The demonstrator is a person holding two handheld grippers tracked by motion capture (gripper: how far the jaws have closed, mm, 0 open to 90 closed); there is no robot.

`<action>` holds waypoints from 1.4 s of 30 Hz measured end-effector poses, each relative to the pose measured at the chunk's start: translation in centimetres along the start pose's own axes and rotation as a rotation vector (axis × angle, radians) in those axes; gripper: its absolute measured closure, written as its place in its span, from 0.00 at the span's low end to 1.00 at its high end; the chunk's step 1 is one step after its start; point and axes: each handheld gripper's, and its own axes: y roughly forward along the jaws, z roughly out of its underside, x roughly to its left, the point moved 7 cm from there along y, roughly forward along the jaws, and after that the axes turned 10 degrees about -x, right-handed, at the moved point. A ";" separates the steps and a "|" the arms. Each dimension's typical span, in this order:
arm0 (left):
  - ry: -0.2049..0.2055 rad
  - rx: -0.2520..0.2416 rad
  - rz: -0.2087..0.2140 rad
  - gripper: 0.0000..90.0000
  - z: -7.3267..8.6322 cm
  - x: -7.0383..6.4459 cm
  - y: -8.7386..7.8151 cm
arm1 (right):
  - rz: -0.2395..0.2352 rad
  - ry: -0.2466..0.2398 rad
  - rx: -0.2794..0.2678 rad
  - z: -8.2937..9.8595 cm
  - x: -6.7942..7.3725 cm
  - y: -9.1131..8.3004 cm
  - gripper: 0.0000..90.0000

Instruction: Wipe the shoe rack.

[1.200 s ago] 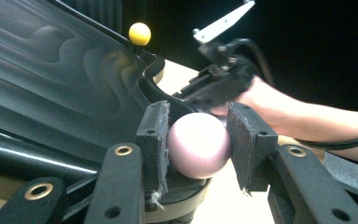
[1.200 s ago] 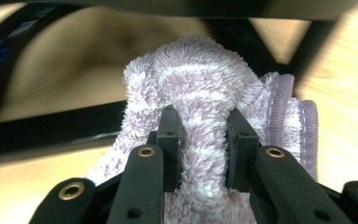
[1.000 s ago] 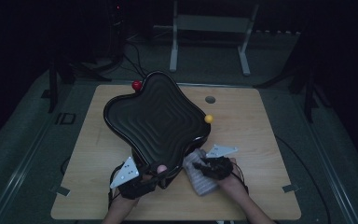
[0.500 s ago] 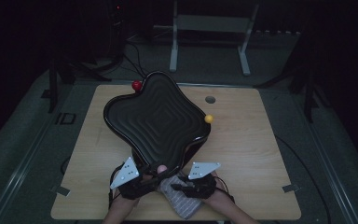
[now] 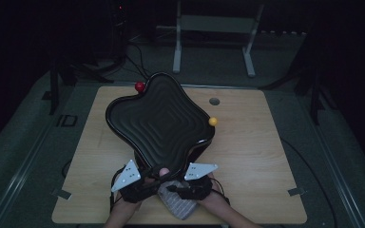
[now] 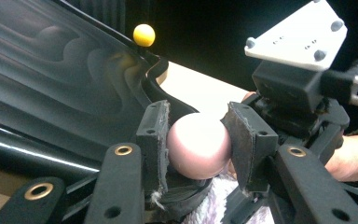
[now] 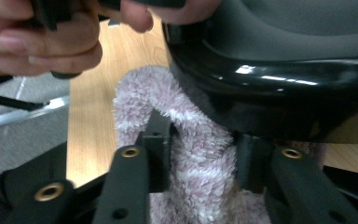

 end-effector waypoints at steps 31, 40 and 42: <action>-0.008 -0.005 -0.001 0.67 0.0 0.1 0.0 | 0.055 -0.003 0.005 -0.3 0.7 -0.5 0.79; -0.012 -0.004 -0.003 0.67 0.0 0.1 -0.1 | 0.053 -0.035 0.118 2.8 0.2 1.2 0.80; -0.012 -0.004 -0.001 0.67 0.0 0.2 -0.1 | 0.024 -0.007 0.111 2.9 0.0 1.1 0.80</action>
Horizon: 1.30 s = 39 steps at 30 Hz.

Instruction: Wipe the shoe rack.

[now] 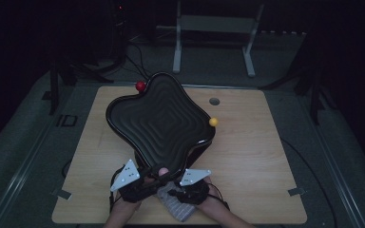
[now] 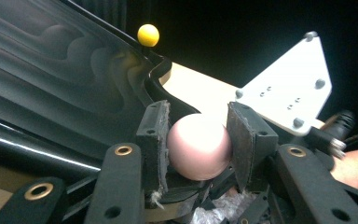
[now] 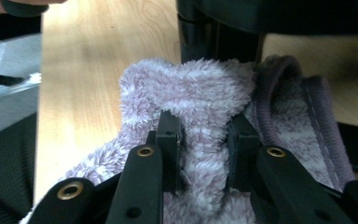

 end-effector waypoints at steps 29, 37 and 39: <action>-0.013 0.002 0.010 0.67 0.0 0.0 0.1 | 0.156 -0.005 0.046 -0.5 -5.7 -1.3 0.82; -0.013 0.002 0.016 0.67 -0.1 0.0 0.1 | 0.270 0.079 0.034 -0.3 -10.5 -2.9 0.82; -0.014 -0.001 0.017 0.67 0.0 0.0 0.1 | 0.317 0.101 0.032 -0.2 -12.2 -3.5 0.82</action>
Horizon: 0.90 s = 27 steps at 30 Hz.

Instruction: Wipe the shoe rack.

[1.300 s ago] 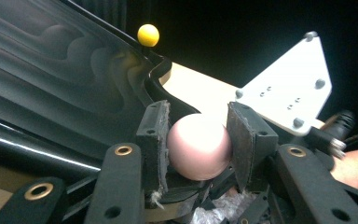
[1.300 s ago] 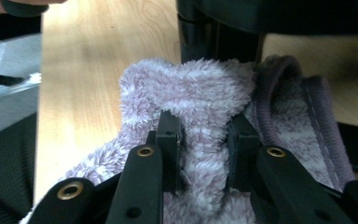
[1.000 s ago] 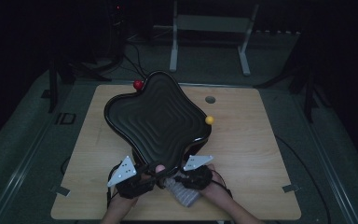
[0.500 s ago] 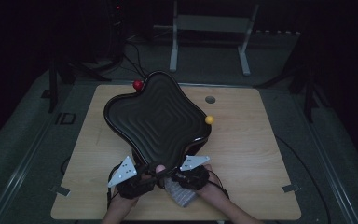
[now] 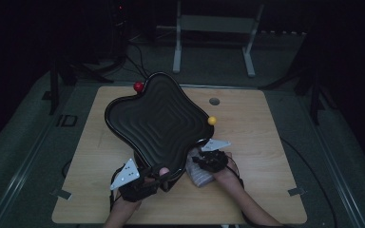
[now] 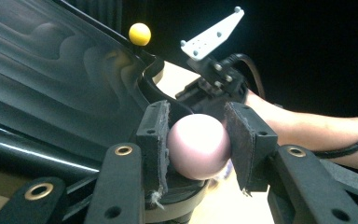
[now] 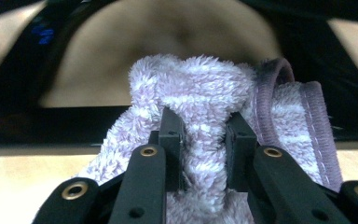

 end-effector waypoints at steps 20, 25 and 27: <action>0.033 -0.020 -0.017 0.62 0.1 -0.3 -0.1 | 0.056 0.087 -0.037 -0.7 -2.7 -3.4 0.82; 0.055 -0.033 -0.038 0.57 -0.4 -0.5 -0.5 | 0.035 0.084 -0.075 -0.8 -2.1 -6.1 0.82; 0.057 -0.037 -0.045 0.57 -0.7 -0.6 -0.8 | 0.030 0.082 -0.083 -0.6 -1.8 -7.1 0.82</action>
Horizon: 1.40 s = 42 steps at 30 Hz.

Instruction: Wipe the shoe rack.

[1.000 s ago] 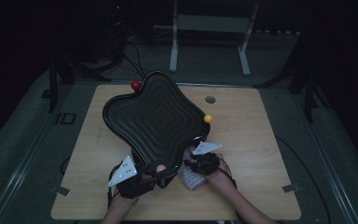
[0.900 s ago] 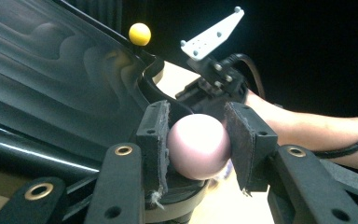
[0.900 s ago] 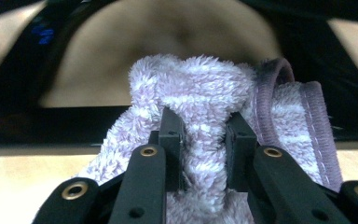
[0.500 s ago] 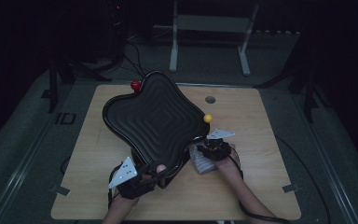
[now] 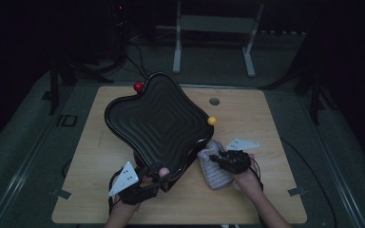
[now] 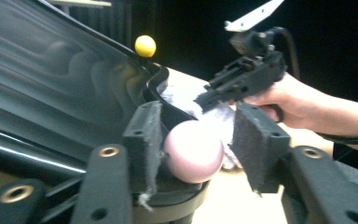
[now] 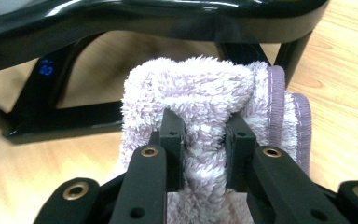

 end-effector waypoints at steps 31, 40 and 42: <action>0.060 0.037 -0.108 1.00 0.7 0.5 -0.5 | 0.024 0.081 -0.067 0.9 -0.6 -5.5 0.82; 0.046 0.045 -0.066 1.00 0.7 -0.2 0.6 | 0.014 0.068 -0.048 1.2 -0.1 -5.9 0.82; 0.047 0.048 -0.059 1.00 0.7 -0.3 0.9 | 0.013 0.068 -0.048 1.3 -0.2 -5.9 0.82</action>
